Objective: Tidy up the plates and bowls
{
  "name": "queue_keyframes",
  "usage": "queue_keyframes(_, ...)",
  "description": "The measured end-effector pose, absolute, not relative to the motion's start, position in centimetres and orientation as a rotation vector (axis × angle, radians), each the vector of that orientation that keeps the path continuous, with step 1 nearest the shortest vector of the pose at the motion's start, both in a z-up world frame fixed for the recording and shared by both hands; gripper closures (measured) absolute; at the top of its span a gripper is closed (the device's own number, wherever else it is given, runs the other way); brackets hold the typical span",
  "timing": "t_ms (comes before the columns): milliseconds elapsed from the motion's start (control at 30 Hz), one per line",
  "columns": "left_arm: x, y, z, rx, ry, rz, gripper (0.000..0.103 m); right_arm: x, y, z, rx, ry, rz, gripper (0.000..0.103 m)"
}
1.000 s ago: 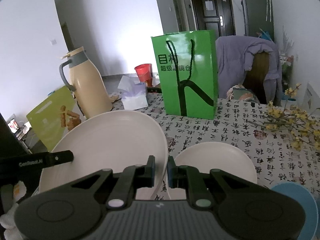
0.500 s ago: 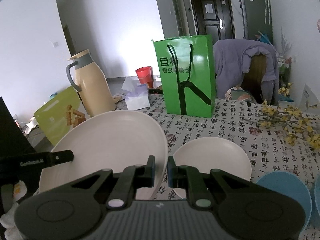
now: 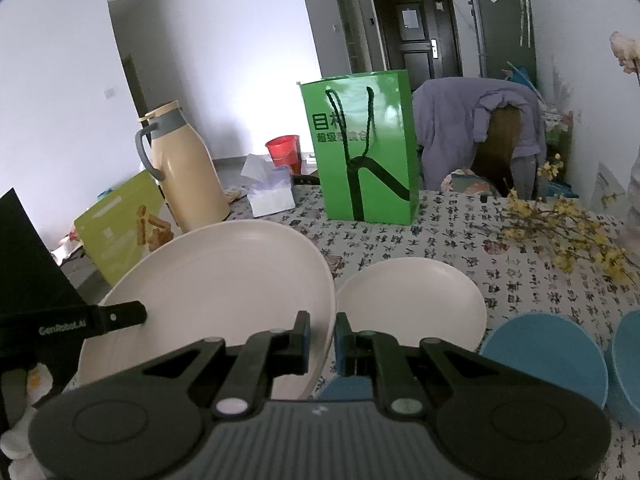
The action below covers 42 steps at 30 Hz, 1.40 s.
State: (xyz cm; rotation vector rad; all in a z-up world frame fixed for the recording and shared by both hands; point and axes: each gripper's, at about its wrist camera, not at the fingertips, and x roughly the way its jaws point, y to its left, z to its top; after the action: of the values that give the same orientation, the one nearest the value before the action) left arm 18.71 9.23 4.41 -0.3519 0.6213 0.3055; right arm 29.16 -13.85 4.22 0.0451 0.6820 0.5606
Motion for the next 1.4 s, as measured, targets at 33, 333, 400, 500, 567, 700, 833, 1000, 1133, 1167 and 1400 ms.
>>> queue_keyframes(33,18.5,9.1,4.4,-0.352,0.621,0.304,0.079,29.0,-14.0,4.2,0.046,0.682,0.56,0.091)
queue_keyframes(333,16.7,7.7,4.9,-0.337,0.611,0.299,0.079,27.0,-15.5,4.6,0.052,0.661,0.555,0.091)
queue_keyframes(400,16.2,7.4,5.0,-0.335,0.604,0.296,0.079,26.5,-15.9,4.7,0.054,0.652,0.554,0.091)
queue_keyframes(500,15.5,6.9,5.2,-0.331,0.595,0.29,0.079,25.6,-16.6,4.7,0.058,0.64,0.553,0.091)
queue_keyframes(567,15.2,6.6,5.2,-0.329,0.593,0.286,0.079,25.2,-16.9,4.7,0.062,0.636,0.549,0.091)
queue_keyframes(700,14.5,5.8,5.0,-0.326,0.593,0.275,0.079,24.3,-17.8,4.5,0.07,0.628,0.537,0.091)
queue_keyframes(833,13.9,4.9,4.8,-0.324,0.59,0.258,0.079,23.3,-18.9,4.1,0.079,0.627,0.521,0.091)
queue_keyframes(1000,13.0,3.7,4.5,-0.314,0.585,0.237,0.079,22.3,-20.3,3.4,0.092,0.629,0.506,0.09)
queue_keyframes(1133,12.5,2.8,4.2,-0.308,0.582,0.217,0.079,21.5,-21.5,3.1,0.12,0.631,0.492,0.09)
queue_keyframes(1167,12.4,2.6,4.1,-0.308,0.582,0.212,0.079,21.3,-21.9,3.0,0.129,0.633,0.487,0.09)
queue_keyframes(1400,11.2,1.1,3.7,-0.297,0.562,0.183,0.08,20.0,-23.6,2.4,0.162,0.621,0.457,0.09)
